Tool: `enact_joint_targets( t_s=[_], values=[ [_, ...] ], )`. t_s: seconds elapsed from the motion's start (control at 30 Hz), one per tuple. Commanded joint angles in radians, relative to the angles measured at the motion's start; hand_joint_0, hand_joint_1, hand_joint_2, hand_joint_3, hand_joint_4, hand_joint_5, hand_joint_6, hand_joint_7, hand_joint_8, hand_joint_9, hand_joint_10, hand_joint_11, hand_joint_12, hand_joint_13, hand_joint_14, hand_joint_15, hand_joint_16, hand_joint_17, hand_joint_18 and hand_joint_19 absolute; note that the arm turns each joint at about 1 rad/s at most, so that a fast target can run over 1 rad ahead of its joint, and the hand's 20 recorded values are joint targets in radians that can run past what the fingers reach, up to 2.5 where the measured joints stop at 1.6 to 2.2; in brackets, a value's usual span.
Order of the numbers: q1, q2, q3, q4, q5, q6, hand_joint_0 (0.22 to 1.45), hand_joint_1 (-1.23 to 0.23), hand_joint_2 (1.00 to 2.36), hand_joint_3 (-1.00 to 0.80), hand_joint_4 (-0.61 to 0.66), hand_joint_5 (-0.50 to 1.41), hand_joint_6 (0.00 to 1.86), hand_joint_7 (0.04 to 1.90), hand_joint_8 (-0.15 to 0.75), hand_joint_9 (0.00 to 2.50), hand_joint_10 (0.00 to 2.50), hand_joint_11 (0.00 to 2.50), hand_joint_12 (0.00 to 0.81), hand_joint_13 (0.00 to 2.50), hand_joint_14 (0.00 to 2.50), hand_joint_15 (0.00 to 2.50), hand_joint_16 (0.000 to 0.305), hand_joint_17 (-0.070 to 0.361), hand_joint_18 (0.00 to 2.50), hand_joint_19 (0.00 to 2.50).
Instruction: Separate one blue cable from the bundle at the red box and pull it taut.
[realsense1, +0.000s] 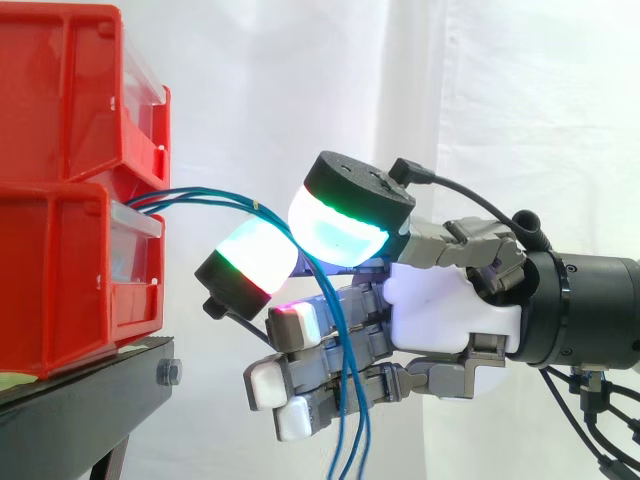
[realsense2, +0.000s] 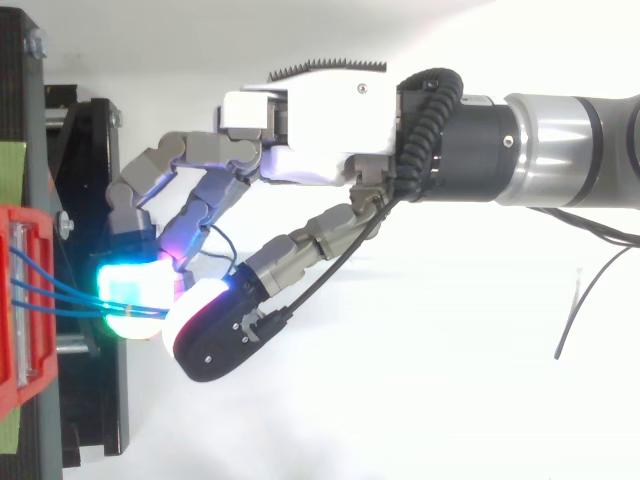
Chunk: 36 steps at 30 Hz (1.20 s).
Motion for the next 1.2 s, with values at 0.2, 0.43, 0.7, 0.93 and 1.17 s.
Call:
enact_joint_targets(
  t_s=[0.2, 0.43, 0.7, 0.93, 1.17],
  values=[
    [0.0, 0.0, 0.0, 0.0, 0.0, 0.001, 0.57, -0.59, 1.01, -0.26, 0.04, -0.16, 0.87, 1.05, 0.307, 0.97, 0.02, 0.91, 0.366, 0.81, 0.02, 0.61, 0.048, 0.108, 0.63, 0.72],
    [0.0, 0.0, 0.0, 0.0, 0.0, 0.001, 0.56, -0.55, 1.01, -0.36, 0.05, -0.15, 0.85, 1.05, 0.298, 1.0, 0.02, 0.92, 0.355, 0.81, 0.02, 0.62, 0.046, 0.104, 0.63, 0.74],
    [0.0, 0.001, 0.002, 0.0, 0.0, 0.002, 0.59, -0.66, 1.01, -0.34, 0.04, -0.14, 0.84, 1.11, 0.297, 1.03, 0.02, 0.93, 0.352, 0.84, 0.02, 0.61, 0.045, 0.1, 0.66, 0.73],
    [0.0, 0.0, 0.002, 0.0, -0.002, 0.002, 0.6, -0.79, 1.02, -0.2, 0.03, -0.17, 0.88, 1.04, 0.292, 0.99, 0.02, 0.94, 0.354, 0.83, 0.02, 0.62, 0.046, 0.104, 0.68, 0.72],
    [0.0, 0.0, 0.002, 0.0, 0.0, 0.002, 0.55, -0.73, 1.0, -0.5, 0.07, -0.16, 0.85, 0.97, 0.288, 0.99, 0.02, 0.93, 0.356, 0.83, 0.02, 0.61, 0.047, 0.105, 0.68, 0.71]
  ],
)
